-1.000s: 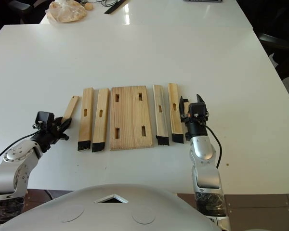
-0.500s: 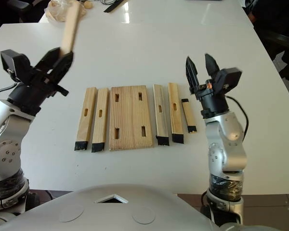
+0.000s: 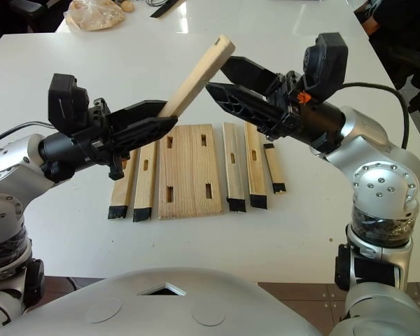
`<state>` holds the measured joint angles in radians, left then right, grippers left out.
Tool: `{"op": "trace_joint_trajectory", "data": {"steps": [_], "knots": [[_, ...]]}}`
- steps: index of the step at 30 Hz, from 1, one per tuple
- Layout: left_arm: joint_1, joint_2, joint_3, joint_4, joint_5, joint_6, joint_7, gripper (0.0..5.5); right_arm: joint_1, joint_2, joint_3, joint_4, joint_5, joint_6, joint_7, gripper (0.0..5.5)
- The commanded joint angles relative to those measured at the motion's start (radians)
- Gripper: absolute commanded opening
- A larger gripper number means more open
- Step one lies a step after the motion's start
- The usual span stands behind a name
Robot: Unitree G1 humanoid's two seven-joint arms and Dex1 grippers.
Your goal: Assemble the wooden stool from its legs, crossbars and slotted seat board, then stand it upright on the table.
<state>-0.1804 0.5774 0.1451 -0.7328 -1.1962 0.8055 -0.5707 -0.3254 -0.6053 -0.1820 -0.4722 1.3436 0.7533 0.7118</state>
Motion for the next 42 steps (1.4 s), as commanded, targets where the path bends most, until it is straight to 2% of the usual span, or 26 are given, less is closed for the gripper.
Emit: {"op": "trace_joint_trajectory", "data": {"steps": [1, 8, 18, 27, 28, 30, 35, 38, 42], "knots": [[0.02, 0.032, -0.025, -0.015, 0.011, -0.007, -0.027, 1.31, -0.015, -0.021, 0.014, -0.024, 0.06, 0.05, 0.012, 2.83], [0.012, 0.063, -0.017, 0.008, -0.137, 0.021, -0.039, 1.31, 0.029, -0.042, 0.024, -0.066, 0.041, 0.064, 0.061, 2.83], [0.06, 0.113, -0.066, 0.023, -0.048, 0.006, -0.093, 1.31, 0.08, -0.082, 0.033, -0.067, -0.018, 0.059, 0.151, 1.5], [0.041, 0.086, -0.06, 0.06, -0.083, 0.001, -0.036, 1.31, 0.073, -0.103, 0.025, -0.048, -0.037, 0.056, 0.206, 1.37], [0.039, 0.083, -0.062, 0.066, -0.078, 0.003, -0.024, 1.69, 0.068, -0.1, 0.023, -0.044, -0.04, 0.052, 0.201, 1.37], [0.043, 0.088, -0.075, 0.073, -0.014, -0.005, -0.01, 2.05, 0.061, -0.102, 0.02, -0.037, -0.056, 0.045, 0.2, 1.29], [0.062, 0.108, -0.171, 0.138, 0.289, -0.061, 0.052, 2.81, 0.089, -0.144, 0.078, 0.0, -0.318, -0.063, 0.261, 1.29], [0.089, 0.136, -0.239, 0.179, 0.472, -0.119, 0.045, 2.87, 0.091, -0.185, 0.11, 0.09, -0.536, -0.2, 0.299, 1.29], [0.124, 0.114, -0.259, 0.183, 0.576, -0.161, 0.047, 2.87, 0.095, -0.254, 0.155, 0.245, -0.776, -0.401, 0.4, 1.29]]}}
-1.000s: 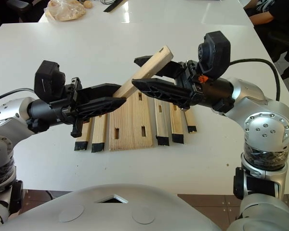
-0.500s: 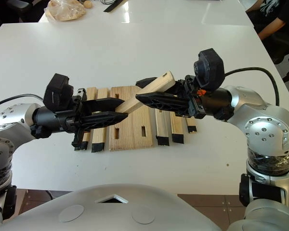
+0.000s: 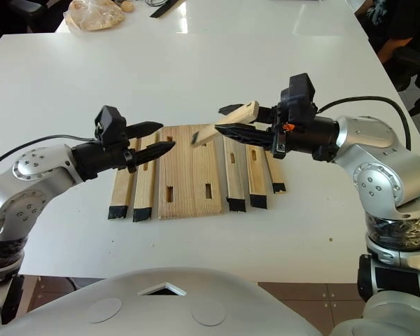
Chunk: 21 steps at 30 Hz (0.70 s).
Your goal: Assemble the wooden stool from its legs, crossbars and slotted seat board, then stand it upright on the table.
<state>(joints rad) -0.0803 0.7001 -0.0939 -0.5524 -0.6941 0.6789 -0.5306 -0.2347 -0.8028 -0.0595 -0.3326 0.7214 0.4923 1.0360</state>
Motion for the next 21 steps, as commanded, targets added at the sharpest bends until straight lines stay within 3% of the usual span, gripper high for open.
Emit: {"op": "trace_joint_trajectory", "data": {"steps": [1, 21], "knots": [[0.033, -0.015, -0.023, 0.005, 0.095, -0.044, 0.011, 2.87, -0.001, -0.064, 0.037, 0.143, -0.19, -0.182, 0.098, 1.29], [0.166, -0.107, 0.021, 0.05, 0.23, -0.105, 0.015, 2.87, -0.029, -0.088, 0.054, 0.453, -0.391, -0.425, 0.275, 1.29]]}}
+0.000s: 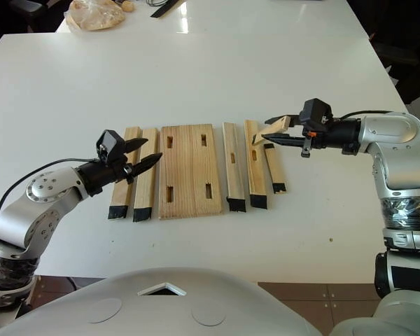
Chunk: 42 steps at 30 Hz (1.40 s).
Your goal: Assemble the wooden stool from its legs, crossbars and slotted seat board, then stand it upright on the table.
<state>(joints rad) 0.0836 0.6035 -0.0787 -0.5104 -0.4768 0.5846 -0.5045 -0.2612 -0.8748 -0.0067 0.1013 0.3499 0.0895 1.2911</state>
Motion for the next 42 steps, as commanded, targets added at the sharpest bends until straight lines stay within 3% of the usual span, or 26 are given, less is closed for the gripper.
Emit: {"op": "trace_joint_trajectory", "data": {"steps": [1, 15, 20, 29, 36, 42], "knots": [[0.001, -0.014, 0.003, 0.016, 0.019, -0.016, -0.014, 2.87, -0.003, -0.014, 0.004, 0.025, -0.025, -0.028, 0.023, 1.29], [0.025, -0.025, 0.002, 0.049, 0.058, -0.048, -0.052, 2.87, 0.055, -0.028, 0.078, 0.018, -0.109, -0.129, 0.089, 1.29], [0.019, -0.034, 0.001, 0.044, 0.059, -0.041, -0.045, 2.87, -0.007, -0.042, 0.108, 0.033, -0.108, -0.103, 0.146, 1.29], [0.007, -0.052, -0.015, 0.05, 0.069, -0.039, -0.05, 2.87, -0.193, 0.075, 0.258, 0.296, -0.205, -0.08, 0.187, 1.29], [0.02, -0.05, -0.033, 0.028, 0.063, -0.013, -0.091, 2.87, -0.177, 0.113, 0.264, 0.433, -0.209, -0.085, 0.171, 1.29], [0.026, -0.053, -0.052, 0.007, 0.054, 0.01, -0.113, 2.87, -0.202, 0.115, 0.269, 0.409, -0.172, -0.006, 0.218, 1.29]]}}
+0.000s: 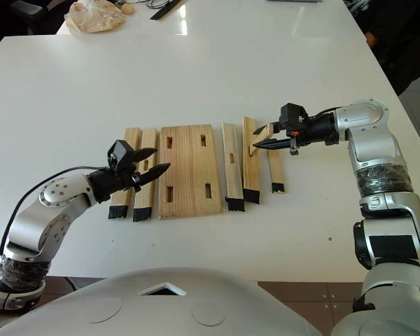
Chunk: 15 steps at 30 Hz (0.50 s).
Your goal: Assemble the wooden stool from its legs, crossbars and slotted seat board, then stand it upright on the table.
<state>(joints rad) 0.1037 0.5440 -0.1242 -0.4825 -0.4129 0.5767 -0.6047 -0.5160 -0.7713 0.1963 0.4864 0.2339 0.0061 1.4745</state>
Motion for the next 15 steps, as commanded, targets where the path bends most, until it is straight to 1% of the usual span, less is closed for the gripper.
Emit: {"op": "trace_joint_trajectory", "data": {"steps": [1, 5, 8, 10, 13, 14, 15], "knots": [[0.01, 0.005, -0.005, -0.022, -0.007, 0.018, -0.011, 2.87, 0.034, 0.008, 0.073, 0.027, -0.06, 0.085, 0.049, 1.29], [0.018, -0.009, -0.013, -0.023, 0.004, 0.015, 0.0, 2.87, -0.055, 0.018, 0.118, 0.077, -0.098, 0.089, 0.097, 1.29], [0.014, -0.02, -0.022, -0.021, 0.008, 0.013, 0.005, 2.87, -0.09, 0.044, 0.141, 0.135, -0.122, 0.071, 0.096, 1.29], [0.014, -0.023, -0.029, -0.024, 0.008, 0.013, 0.004, 2.87, -0.087, 0.056, 0.137, 0.158, -0.131, 0.052, 0.071, 1.29], [0.024, -0.02, -0.03, -0.034, 0.005, 0.016, 0.0, 2.87, -0.047, 0.059, 0.101, 0.144, -0.101, 0.034, 0.045, 1.29], [0.027, -0.019, -0.03, -0.034, 0.005, 0.017, 0.0, 2.87, -0.033, 0.061, 0.086, 0.141, -0.091, 0.028, 0.032, 1.67], [0.029, -0.019, -0.03, -0.035, 0.006, 0.017, 0.0, 2.87, -0.022, 0.065, 0.071, 0.142, -0.083, 0.028, 0.015, 1.79]]}}
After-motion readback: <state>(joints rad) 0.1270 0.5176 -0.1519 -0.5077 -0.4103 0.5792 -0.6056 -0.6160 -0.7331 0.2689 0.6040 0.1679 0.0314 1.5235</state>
